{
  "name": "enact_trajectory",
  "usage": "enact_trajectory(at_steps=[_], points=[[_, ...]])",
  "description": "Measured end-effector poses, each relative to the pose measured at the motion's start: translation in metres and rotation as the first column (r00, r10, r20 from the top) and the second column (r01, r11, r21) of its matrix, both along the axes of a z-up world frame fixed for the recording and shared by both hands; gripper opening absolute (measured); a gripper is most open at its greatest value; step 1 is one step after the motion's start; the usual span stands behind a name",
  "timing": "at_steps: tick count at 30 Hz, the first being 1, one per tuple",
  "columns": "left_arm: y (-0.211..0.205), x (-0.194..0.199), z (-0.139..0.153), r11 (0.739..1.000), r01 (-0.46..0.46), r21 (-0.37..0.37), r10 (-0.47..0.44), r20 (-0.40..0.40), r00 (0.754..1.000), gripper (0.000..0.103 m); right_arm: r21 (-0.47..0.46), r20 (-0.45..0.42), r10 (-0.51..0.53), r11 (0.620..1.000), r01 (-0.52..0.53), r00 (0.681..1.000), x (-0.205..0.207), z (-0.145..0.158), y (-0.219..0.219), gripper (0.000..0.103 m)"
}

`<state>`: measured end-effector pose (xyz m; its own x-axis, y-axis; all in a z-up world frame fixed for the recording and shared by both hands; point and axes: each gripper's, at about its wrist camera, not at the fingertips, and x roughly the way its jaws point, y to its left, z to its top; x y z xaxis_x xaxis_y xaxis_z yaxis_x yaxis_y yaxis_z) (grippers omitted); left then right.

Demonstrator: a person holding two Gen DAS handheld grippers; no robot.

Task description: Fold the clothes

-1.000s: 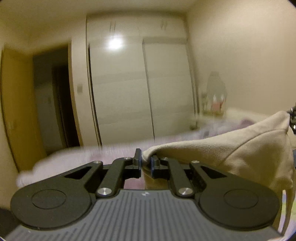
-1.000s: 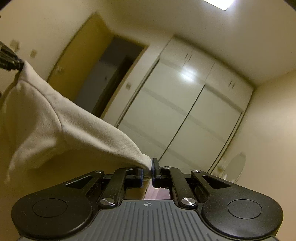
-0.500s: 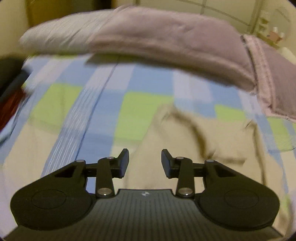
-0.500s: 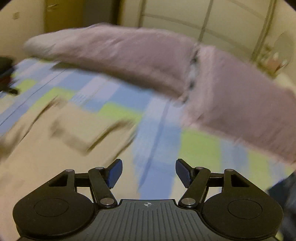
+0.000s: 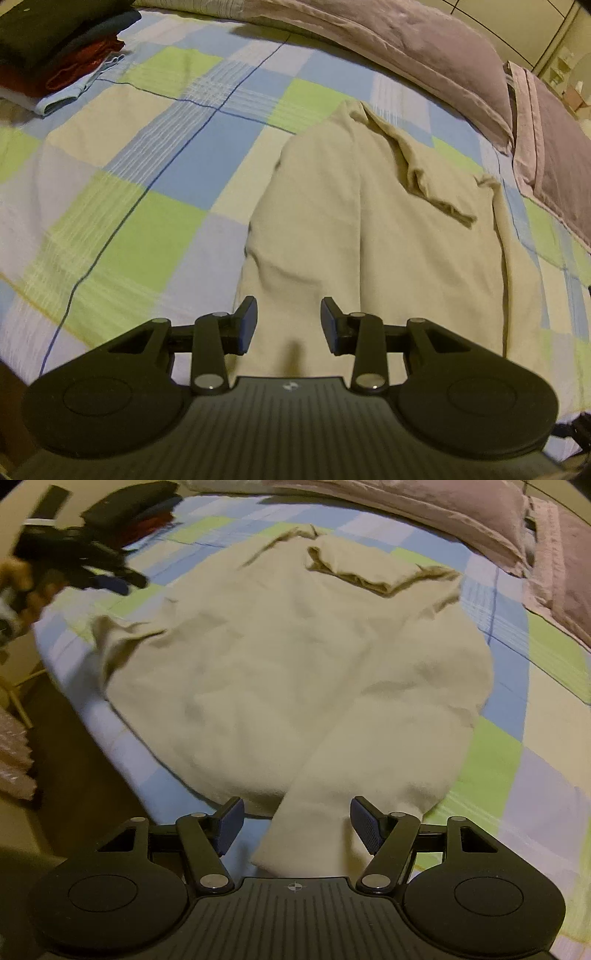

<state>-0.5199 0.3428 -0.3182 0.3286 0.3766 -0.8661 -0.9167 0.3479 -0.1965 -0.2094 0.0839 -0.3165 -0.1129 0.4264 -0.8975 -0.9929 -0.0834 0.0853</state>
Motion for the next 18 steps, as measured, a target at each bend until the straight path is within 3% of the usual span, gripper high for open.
enact_trajectory(at_steps=[7,9,10,11,16,18], points=[[-0.02,-0.006,0.002,1.0,-0.015,0.009,0.015,-0.001,1.0,0.033,-0.02,0.119,-0.062,0.998,0.065,0.991,-0.003,-0.039,0.005,0.067],[-0.025,-0.007,0.004,1.0,-0.019,0.017,0.019,-0.003,1.0,0.033,-0.015,0.143,-0.074,0.997,0.077,0.987,0.002,-0.041,0.001,0.046],[-0.027,-0.007,0.006,1.0,-0.019,0.018,0.019,-0.003,1.0,0.033,-0.017,0.139,-0.088,0.996,0.091,0.986,0.006,-0.041,0.0,0.019],[-0.03,-0.007,0.008,1.0,-0.019,0.021,0.019,-0.003,1.0,0.033,-0.022,0.132,-0.113,0.993,0.117,0.985,0.014,-0.039,-0.003,0.009],[-0.038,-0.009,0.019,0.999,-0.013,0.048,0.014,-0.014,1.0,0.033,0.061,-0.033,-0.248,0.966,0.249,0.968,0.074,-0.001,-0.019,0.006],[-0.04,-0.012,0.023,0.998,-0.017,0.053,0.018,-0.014,1.0,0.033,0.111,-0.026,-0.296,0.948,0.298,0.955,0.108,0.02,-0.028,0.005]])
